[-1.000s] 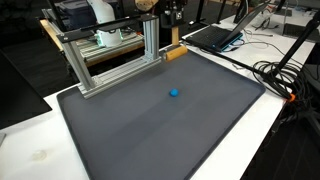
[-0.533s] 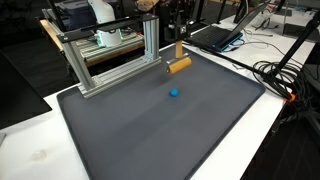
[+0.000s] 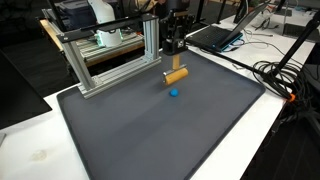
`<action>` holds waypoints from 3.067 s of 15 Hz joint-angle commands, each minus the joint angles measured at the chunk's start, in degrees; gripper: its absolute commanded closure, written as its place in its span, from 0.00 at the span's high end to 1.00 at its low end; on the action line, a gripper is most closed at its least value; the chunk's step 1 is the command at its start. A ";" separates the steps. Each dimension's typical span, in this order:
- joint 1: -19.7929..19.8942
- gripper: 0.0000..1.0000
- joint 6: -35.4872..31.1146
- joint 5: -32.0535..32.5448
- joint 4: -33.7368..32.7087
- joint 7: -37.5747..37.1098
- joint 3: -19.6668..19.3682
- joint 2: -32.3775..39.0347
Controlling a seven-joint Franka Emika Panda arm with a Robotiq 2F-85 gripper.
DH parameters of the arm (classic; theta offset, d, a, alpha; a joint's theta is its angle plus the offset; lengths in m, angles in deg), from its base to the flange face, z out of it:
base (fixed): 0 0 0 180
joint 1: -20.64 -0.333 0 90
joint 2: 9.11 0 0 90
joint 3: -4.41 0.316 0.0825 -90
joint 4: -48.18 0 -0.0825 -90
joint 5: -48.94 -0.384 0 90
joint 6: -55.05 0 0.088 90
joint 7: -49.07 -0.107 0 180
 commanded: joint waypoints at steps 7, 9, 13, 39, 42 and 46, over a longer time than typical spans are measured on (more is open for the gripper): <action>-1.32 0.22 -3.83 1.24 -1.56 -2.21 -1.80 3.55; -1.41 0.22 -4.68 1.34 -1.57 -2.53 -2.08 4.12; -1.68 0.22 -4.78 1.70 -1.50 -3.10 -2.69 4.82; -3.17 0.22 -3.27 3.07 -5.29 -4.18 -3.90 10.16; -3.15 0.22 -3.00 2.82 -5.29 -4.02 -3.97 10.50; -3.15 0.22 -3.12 2.31 -5.15 -3.64 -3.72 10.90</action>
